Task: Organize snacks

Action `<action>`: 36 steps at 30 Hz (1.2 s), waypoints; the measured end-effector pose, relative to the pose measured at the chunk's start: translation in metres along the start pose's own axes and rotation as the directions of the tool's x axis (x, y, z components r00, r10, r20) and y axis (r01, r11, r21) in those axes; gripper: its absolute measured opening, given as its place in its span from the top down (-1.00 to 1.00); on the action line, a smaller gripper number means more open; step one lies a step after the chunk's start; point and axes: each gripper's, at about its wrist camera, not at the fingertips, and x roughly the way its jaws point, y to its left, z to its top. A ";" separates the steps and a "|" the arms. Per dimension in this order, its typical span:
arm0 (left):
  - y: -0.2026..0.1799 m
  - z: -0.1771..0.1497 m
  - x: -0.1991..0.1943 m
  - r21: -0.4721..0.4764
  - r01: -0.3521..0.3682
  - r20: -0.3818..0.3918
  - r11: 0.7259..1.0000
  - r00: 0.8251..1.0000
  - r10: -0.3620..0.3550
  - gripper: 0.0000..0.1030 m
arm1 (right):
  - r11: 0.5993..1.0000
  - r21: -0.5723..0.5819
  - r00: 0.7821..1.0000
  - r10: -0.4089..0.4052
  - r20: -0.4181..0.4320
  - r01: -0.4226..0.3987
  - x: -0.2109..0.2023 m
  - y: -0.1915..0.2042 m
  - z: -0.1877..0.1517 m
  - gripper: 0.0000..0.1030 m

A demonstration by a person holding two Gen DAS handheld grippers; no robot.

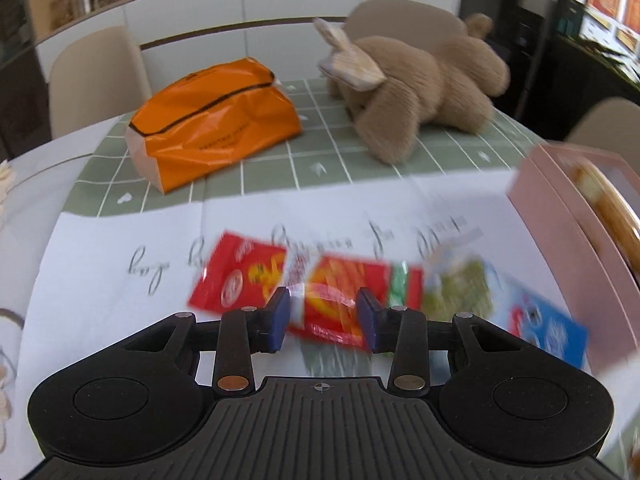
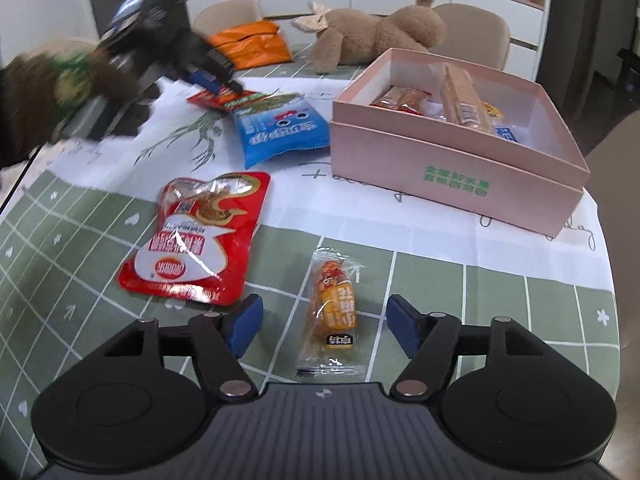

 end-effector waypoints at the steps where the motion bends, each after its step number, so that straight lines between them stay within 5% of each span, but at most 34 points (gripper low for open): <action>1: -0.001 -0.008 -0.005 0.008 0.007 -0.013 1.000 1.000 -0.007 0.22 | 1.000 -0.002 1.000 0.003 -0.002 -0.003 0.001 0.000 0.001 -0.36; 6: -0.009 -0.042 -0.029 0.006 0.052 -0.050 0.999 0.997 -0.052 0.30 | 0.999 -0.043 1.000 0.021 0.021 -0.020 0.001 -0.001 0.019 -0.36; 10: -0.002 -0.065 -0.059 -0.172 0.109 -0.047 0.979 0.992 -0.118 0.31 | 0.991 -0.129 0.996 0.044 0.078 -0.033 0.002 0.008 0.056 -0.36; 14: 0.010 -0.092 -0.083 -0.380 0.119 -0.067 0.917 0.986 -0.156 0.31 | 0.971 -0.202 0.985 0.145 0.095 -0.124 0.015 0.028 0.104 -0.42; 22: 0.017 -0.136 -0.128 -0.465 0.028 -0.124 0.885 0.988 -0.097 0.31 | 0.873 -0.442 0.973 0.231 0.006 -0.204 0.108 0.098 0.199 -0.50; 30: 0.033 -0.160 -0.147 -0.501 0.048 -0.123 0.864 0.984 -0.126 0.31 | 0.951 -0.241 0.977 0.166 -0.134 -0.195 0.223 0.107 0.246 -0.54; 32: 0.036 -0.162 -0.145 -0.514 0.049 -0.120 0.856 0.984 -0.128 0.31 | 0.958 -0.190 0.972 0.189 -0.137 -0.213 0.222 0.101 0.248 -0.32; 33: 0.037 -0.163 -0.142 -0.522 0.053 -0.118 0.851 0.984 -0.134 0.31 | 0.952 -0.199 0.966 0.203 -0.158 -0.232 0.216 0.101 0.246 -0.01; 36: 0.032 -0.161 -0.136 -0.532 0.081 -0.107 0.843 0.981 -0.162 0.31 | 0.926 -0.239 0.946 0.244 -0.215 -0.293 0.188 0.101 0.232 0.29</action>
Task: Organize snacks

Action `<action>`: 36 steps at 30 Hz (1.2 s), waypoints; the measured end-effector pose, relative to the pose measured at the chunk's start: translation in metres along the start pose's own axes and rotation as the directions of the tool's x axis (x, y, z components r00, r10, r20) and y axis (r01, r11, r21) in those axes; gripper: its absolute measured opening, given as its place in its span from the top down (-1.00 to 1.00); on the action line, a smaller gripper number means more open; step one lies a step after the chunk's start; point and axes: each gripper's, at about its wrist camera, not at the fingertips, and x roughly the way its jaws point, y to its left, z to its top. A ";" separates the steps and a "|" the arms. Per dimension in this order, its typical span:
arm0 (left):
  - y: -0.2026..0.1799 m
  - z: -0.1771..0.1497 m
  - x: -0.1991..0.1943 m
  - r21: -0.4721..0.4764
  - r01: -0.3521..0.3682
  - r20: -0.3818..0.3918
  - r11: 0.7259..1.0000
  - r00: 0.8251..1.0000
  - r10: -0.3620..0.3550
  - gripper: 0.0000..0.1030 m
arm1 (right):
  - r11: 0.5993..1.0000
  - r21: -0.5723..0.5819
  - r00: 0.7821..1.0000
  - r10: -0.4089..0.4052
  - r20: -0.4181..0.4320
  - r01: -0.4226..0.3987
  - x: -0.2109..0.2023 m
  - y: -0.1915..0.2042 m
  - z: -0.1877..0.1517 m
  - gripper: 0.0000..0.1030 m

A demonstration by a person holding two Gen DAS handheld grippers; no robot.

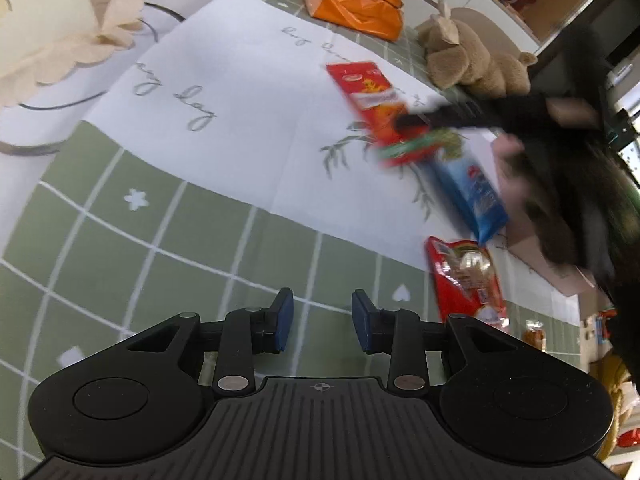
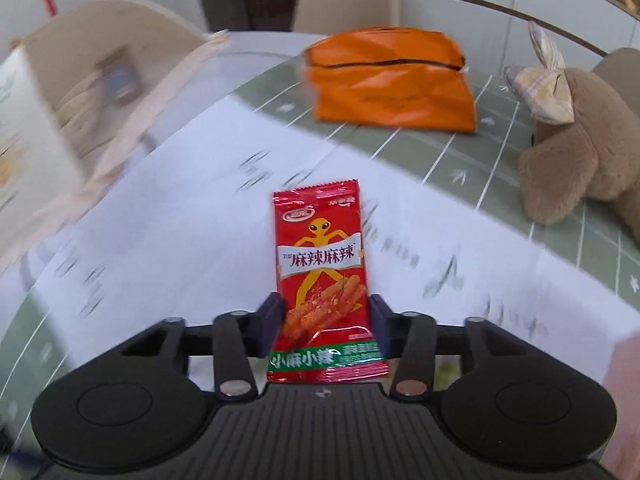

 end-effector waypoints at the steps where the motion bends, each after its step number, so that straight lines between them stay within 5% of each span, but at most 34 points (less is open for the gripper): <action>1: -0.003 0.000 0.002 0.001 0.014 -0.005 1.000 1.000 -0.014 0.31 | 1.000 -0.012 1.000 0.015 -0.007 -0.015 -0.010 0.004 -0.009 0.93; 5: -0.020 -0.001 0.010 0.045 0.062 -0.031 0.997 0.998 -0.061 0.31 | 0.993 -0.028 0.993 0.110 -0.030 -0.111 -0.068 0.018 -0.067 0.94; 15: -0.067 -0.015 0.013 0.147 0.139 -0.110 0.979 0.986 -0.123 0.31 | 0.987 0.083 0.991 0.137 0.002 -0.137 -0.162 0.027 -0.204 0.84; 17: -0.078 -0.021 0.015 0.175 0.132 -0.134 0.976 0.985 -0.109 0.31 | 0.989 0.118 0.995 0.085 0.052 -0.091 -0.179 0.026 -0.222 0.34; 19: -0.087 -0.028 0.017 0.208 0.116 -0.159 0.971 0.984 -0.083 0.31 | 0.989 0.142 0.992 -0.050 0.114 0.034 -0.192 0.025 -0.236 -0.12; 21: -0.091 -0.036 0.017 0.245 0.111 -0.182 0.963 0.981 -0.066 0.31 | 0.973 0.168 0.970 -0.188 0.157 0.161 -0.200 0.024 -0.249 -0.21; 25: -0.089 -0.052 0.002 0.269 0.107 -0.238 0.957 0.970 -0.041 0.31 | 0.945 0.226 0.952 -0.270 0.142 0.234 -0.197 0.017 -0.266 -0.21; 31: -0.072 -0.066 0.002 0.133 0.161 -0.356 0.978 0.929 -0.105 0.31 | 0.964 0.219 0.958 -0.199 0.207 0.153 -0.188 0.025 -0.261 -0.38; 33: -0.073 -0.069 0.006 0.135 0.143 -0.351 0.980 0.932 -0.088 0.31 | 0.968 0.228 0.956 -0.165 0.242 0.110 -0.178 0.025 -0.249 -0.57; 36: -0.077 -0.072 0.006 0.158 0.144 -0.337 0.977 0.938 -0.084 0.31 | 0.974 0.223 0.969 -0.080 0.235 0.026 -0.150 0.028 -0.225 -0.57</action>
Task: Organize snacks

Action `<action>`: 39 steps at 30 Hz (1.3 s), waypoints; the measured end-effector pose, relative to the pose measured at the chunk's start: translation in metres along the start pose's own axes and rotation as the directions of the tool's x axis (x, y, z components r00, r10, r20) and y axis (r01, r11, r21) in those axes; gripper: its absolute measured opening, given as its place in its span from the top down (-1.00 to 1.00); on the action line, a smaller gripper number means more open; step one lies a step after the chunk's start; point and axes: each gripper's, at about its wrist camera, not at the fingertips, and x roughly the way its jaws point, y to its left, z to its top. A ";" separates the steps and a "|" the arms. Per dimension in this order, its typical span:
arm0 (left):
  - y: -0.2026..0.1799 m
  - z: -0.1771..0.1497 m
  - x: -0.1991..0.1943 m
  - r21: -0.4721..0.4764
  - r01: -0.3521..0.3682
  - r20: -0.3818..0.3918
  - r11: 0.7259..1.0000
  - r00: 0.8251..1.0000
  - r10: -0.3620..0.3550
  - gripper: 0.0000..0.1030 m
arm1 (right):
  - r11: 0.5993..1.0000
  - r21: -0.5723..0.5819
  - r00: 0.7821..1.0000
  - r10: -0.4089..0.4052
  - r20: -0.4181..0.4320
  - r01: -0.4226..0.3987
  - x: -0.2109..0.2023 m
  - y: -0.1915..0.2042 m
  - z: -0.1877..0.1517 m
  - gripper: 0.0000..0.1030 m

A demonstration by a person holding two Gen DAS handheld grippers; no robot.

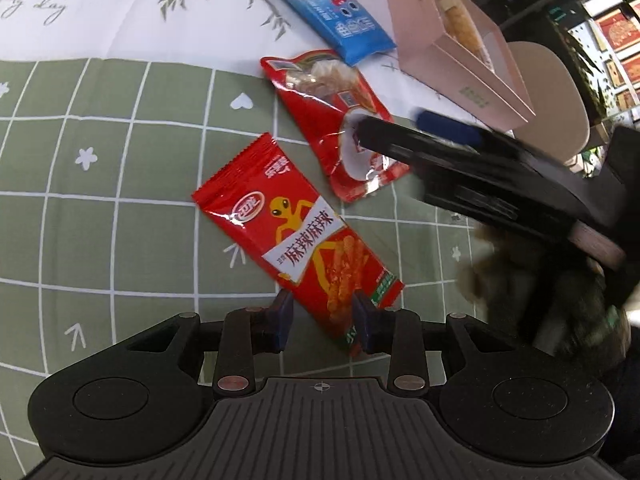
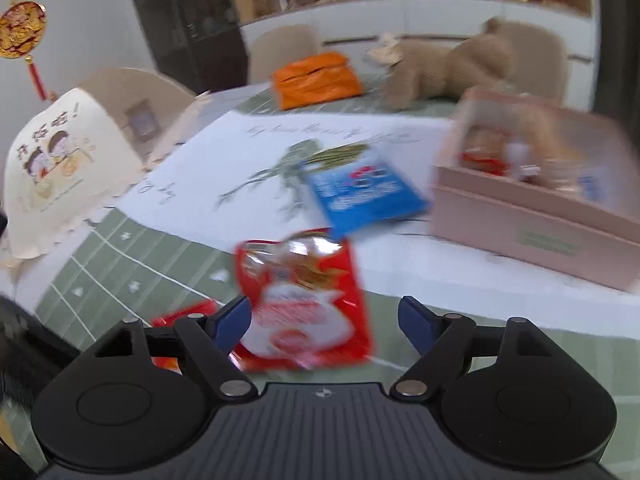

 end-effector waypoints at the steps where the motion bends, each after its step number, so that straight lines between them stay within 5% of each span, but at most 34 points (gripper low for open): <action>1: -0.001 0.000 0.000 0.006 -0.009 0.007 1.000 1.000 0.009 0.32 | 1.000 -0.022 1.000 0.009 -0.014 -0.009 0.010 0.004 0.004 -0.57; 7: -0.003 0.004 0.001 0.017 -0.025 0.058 1.000 0.998 0.024 0.32 | 0.973 -0.216 0.994 -0.093 -0.057 0.079 0.056 0.032 0.004 -0.76; 9: -0.004 0.005 0.001 0.021 -0.036 0.070 0.999 0.997 0.035 0.33 | 0.973 -0.221 0.993 -0.091 -0.079 0.071 0.055 0.037 0.005 -0.59; 11: -0.005 0.009 0.001 0.023 -0.045 0.082 0.999 0.996 0.043 0.33 | 0.978 -0.204 0.993 -0.059 -0.099 0.038 0.048 0.035 0.007 -0.14; 13: -0.003 0.013 0.002 0.023 -0.050 0.102 0.998 0.994 0.047 0.33 | 0.986 -0.164 0.994 -0.046 -0.103 0.029 0.037 0.028 0.007 0.01; 16: -0.002 0.028 0.005 0.024 -0.082 0.157 0.996 0.985 0.077 0.33 | 0.992 -0.117 0.996 -0.063 -0.063 0.055 0.014 0.015 0.004 0.18; 21: -0.009 0.053 0.008 0.041 -0.181 0.216 0.983 0.962 0.168 0.33 | 0.996 0.035 0.995 -0.081 0.058 0.079 -0.044 -0.025 0.008 0.86; 28: -0.040 0.041 0.013 0.179 -0.207 0.192 0.962 0.966 0.172 0.29 | 0.968 0.145 0.971 -0.219 0.091 0.205 -0.084 -0.072 -0.024 0.80; 32: -0.054 0.034 0.020 0.300 -0.268 0.206 0.915 0.955 0.212 0.28 | 0.968 0.147 0.974 -0.214 0.073 0.202 -0.080 -0.074 -0.040 0.13; 35: -0.055 0.029 0.021 0.352 -0.336 0.236 0.873 0.935 0.264 0.19 | 0.976 0.074 0.976 -0.209 0.057 0.204 -0.067 -0.057 -0.050 0.05; 39: -0.044 0.035 0.019 0.325 -0.380 0.251 0.866 0.917 0.309 -0.02 | 0.974 0.008 0.973 -0.228 0.030 0.228 -0.046 -0.040 -0.055 -0.12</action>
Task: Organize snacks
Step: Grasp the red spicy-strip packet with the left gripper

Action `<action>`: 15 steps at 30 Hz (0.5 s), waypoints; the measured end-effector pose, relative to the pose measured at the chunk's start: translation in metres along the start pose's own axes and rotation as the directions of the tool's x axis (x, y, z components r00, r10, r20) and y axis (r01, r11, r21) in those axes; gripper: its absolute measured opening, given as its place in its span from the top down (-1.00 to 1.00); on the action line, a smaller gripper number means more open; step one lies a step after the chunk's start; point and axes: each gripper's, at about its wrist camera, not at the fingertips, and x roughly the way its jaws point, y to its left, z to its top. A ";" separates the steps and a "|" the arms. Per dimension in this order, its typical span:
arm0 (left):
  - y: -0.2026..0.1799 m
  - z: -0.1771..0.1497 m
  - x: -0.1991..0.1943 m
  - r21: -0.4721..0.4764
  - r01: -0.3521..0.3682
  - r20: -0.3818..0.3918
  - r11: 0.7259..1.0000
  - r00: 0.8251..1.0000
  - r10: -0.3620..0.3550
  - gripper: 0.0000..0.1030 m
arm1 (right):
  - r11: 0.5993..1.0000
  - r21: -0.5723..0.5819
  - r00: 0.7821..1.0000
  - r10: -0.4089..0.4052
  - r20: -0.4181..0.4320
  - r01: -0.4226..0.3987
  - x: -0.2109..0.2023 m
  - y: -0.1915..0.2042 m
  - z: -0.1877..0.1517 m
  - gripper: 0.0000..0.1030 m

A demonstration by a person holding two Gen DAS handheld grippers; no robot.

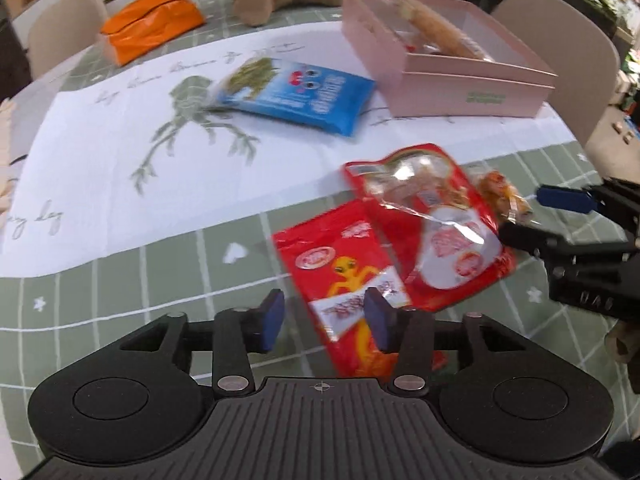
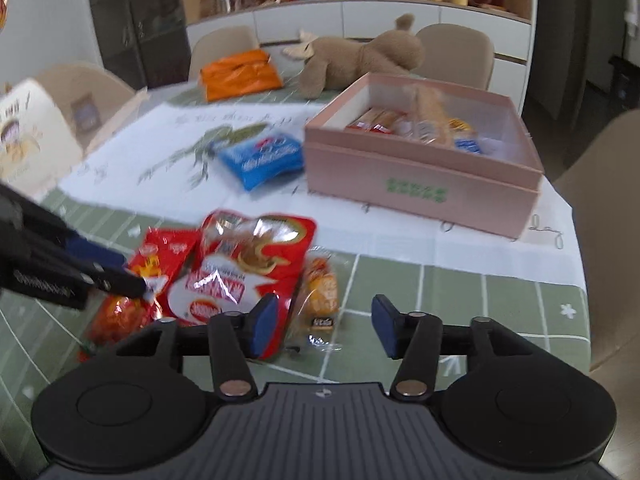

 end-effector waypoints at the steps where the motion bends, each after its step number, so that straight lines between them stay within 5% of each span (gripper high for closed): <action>1: 0.004 0.000 0.000 -0.015 -0.016 -0.001 1.000 1.000 0.016 -0.02 | 1.000 -0.018 1.000 -0.024 -0.003 0.024 0.004 0.004 -0.002 -0.18; 3: 0.012 0.000 -0.002 -0.062 -0.020 -0.009 0.998 1.000 0.019 0.10 | 0.996 -0.050 0.997 -0.071 0.003 0.071 0.008 0.010 -0.008 -0.24; 7: 0.019 -0.001 -0.008 -0.203 0.143 -0.025 0.969 0.988 -0.151 0.11 | 0.994 -0.046 0.995 -0.101 0.025 0.102 0.006 0.008 -0.014 -0.37; 15: -0.010 0.005 0.001 -0.024 0.027 0.008 0.999 1.000 -0.027 0.04 | 0.991 0.057 0.992 -0.121 0.028 0.119 0.005 -0.008 -0.024 -0.71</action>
